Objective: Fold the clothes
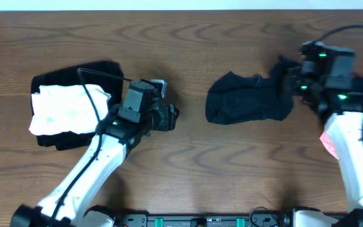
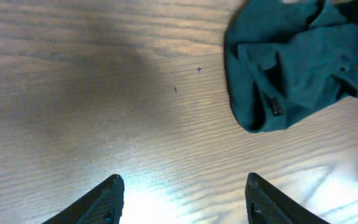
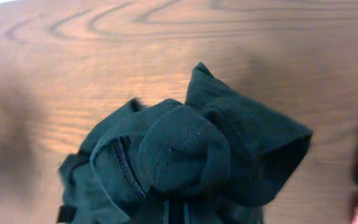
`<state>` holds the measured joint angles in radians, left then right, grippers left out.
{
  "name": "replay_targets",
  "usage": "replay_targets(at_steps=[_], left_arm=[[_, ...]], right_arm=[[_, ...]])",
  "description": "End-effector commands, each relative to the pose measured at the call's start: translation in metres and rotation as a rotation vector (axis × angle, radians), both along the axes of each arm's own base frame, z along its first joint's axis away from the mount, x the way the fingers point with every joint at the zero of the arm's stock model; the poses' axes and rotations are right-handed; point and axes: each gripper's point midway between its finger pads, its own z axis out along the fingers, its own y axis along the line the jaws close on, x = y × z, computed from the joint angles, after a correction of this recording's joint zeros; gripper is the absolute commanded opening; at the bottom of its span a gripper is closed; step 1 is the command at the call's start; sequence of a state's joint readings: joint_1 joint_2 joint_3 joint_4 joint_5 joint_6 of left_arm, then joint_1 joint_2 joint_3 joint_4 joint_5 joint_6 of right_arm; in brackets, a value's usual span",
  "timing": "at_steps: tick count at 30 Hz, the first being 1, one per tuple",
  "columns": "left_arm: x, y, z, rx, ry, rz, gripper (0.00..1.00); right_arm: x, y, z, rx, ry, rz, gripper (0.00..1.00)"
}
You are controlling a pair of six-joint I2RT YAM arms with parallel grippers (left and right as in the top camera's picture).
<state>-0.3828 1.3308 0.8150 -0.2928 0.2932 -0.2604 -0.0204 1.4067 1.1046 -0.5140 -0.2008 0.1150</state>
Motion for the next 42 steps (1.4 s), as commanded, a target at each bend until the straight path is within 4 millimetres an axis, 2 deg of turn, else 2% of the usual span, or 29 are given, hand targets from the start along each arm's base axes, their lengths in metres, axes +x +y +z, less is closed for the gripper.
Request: replay_targets(at_steps=[1,6,10,12,14,16,17,21,24,25,27,29,32,37,39,42], left_arm=[[-0.001,0.002,0.024,-0.022,-0.061,-0.006,0.63],[-0.009,0.007,0.046,-0.040,-0.107,-0.002,0.63],[-0.012,0.008,0.050,-0.041,-0.111,-0.002,0.64],[-0.013,0.009,0.048,-0.039,-0.103,-0.002,0.64],[-0.014,0.009,0.047,-0.036,-0.098,-0.002,0.64],[-0.015,0.010,0.046,-0.029,-0.095,0.003,0.64],[-0.014,0.011,0.046,-0.025,-0.095,0.006,0.64],[-0.014,0.014,0.044,-0.011,-0.093,0.017,0.64],[-0.013,0.014,0.044,-0.012,-0.097,0.017,0.64],[-0.013,0.014,0.044,-0.012,-0.097,0.017,0.64],[-0.013,0.014,0.043,-0.011,-0.093,0.017,0.64],[-0.013,0.014,0.040,-0.007,-0.083,0.017,0.64],[-0.013,0.013,0.035,-0.001,-0.068,0.017,0.64],[-0.013,0.014,0.029,0.007,-0.046,0.017,0.64],[-0.014,0.014,0.028,0.009,-0.043,0.016,0.64],[-0.016,0.015,0.026,0.013,-0.032,0.016,0.64]], right_arm=[[0.003,0.022,-0.011,-0.085,0.018,0.050,0.01],[0.001,0.075,-0.046,-0.095,0.090,0.183,0.01],[-0.001,0.109,-0.075,-0.106,0.140,0.266,0.02],[-0.003,0.126,-0.086,-0.117,0.146,0.316,0.09],[-0.008,0.142,-0.089,-0.144,0.135,0.385,0.25],[-0.011,0.147,-0.085,-0.177,0.122,0.400,0.50],[-0.012,0.145,-0.081,-0.191,0.116,0.392,0.56],[-0.013,0.131,-0.055,-0.154,0.089,0.316,0.64],[-0.013,0.108,-0.036,-0.122,0.074,0.235,0.68],[-0.014,0.100,-0.034,-0.111,0.081,0.205,0.68],[-0.015,0.083,-0.036,-0.090,0.113,0.144,0.56],[-0.015,0.065,-0.046,-0.063,0.162,0.070,0.29],[-0.015,0.061,-0.067,-0.019,0.234,0.037,0.03],[-0.013,0.083,-0.118,0.045,0.362,0.032,0.01],[-0.011,0.101,-0.136,0.091,0.389,0.058,0.01],[-0.009,0.149,-0.151,0.217,0.396,0.185,0.01]])
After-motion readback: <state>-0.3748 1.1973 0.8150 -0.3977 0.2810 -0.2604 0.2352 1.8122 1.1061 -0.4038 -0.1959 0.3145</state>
